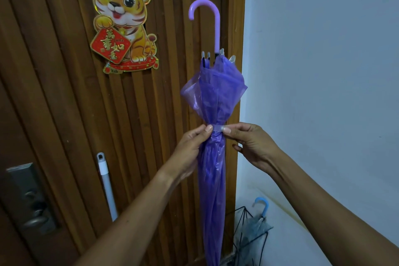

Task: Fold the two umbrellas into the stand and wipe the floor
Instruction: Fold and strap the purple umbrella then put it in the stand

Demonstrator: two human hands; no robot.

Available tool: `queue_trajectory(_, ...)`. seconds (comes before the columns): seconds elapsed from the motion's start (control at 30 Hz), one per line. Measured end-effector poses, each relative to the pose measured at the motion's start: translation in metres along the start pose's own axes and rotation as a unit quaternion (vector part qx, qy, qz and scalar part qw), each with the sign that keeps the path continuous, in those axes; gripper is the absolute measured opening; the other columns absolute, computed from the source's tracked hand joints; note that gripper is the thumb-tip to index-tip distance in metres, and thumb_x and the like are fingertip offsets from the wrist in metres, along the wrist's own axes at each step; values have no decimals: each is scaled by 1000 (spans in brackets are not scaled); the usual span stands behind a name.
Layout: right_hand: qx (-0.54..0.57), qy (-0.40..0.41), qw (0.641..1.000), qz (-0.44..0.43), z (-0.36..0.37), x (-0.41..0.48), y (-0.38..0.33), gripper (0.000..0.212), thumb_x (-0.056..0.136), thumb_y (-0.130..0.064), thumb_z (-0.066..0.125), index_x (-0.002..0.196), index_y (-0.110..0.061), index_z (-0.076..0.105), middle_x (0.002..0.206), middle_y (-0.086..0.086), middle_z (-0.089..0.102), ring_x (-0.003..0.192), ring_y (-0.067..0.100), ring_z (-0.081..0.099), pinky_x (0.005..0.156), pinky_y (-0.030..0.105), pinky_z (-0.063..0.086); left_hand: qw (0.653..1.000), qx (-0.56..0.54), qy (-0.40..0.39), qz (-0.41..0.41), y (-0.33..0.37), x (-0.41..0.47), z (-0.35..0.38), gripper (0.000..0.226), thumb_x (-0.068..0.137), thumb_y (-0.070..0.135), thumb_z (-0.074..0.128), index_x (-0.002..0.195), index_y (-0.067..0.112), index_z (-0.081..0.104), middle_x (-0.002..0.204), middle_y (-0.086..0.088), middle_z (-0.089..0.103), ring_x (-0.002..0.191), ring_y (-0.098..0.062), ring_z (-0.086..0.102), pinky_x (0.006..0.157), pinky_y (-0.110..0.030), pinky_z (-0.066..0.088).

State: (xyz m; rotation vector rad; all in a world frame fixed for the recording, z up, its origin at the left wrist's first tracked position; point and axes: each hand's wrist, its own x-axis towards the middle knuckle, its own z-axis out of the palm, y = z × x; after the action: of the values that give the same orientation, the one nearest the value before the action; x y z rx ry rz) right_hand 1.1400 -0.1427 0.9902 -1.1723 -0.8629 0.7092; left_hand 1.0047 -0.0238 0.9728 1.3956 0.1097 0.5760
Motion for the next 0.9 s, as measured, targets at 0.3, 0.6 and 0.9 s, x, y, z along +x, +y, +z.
queue_trajectory(0.3,-12,-2,1000,15,7,10,-2,11,84,-15,74,75,-19,77,89,-1,73,90,13,63,71,31,37,999,6,-48,-6,9,4,-16,41,101,25,48,135,5,57,130,-12,61,106,-15,67,85,-25,53)
queue_trajectory(0.6,-22,-18,997,-73,23,22,5,9,72,-12,79,69,-19,76,85,5,72,84,14,70,72,21,54,995,-26,-90,-28,14,5,-36,35,104,20,40,128,4,59,103,0,73,89,-8,68,85,-23,55)
queue_trajectory(0.9,-91,39,989,-107,38,25,29,19,74,-18,83,85,-7,73,91,13,72,90,19,70,83,27,56,992,-60,-102,-46,2,13,-65,40,97,25,50,126,1,62,104,-5,72,91,-10,69,81,-22,54)
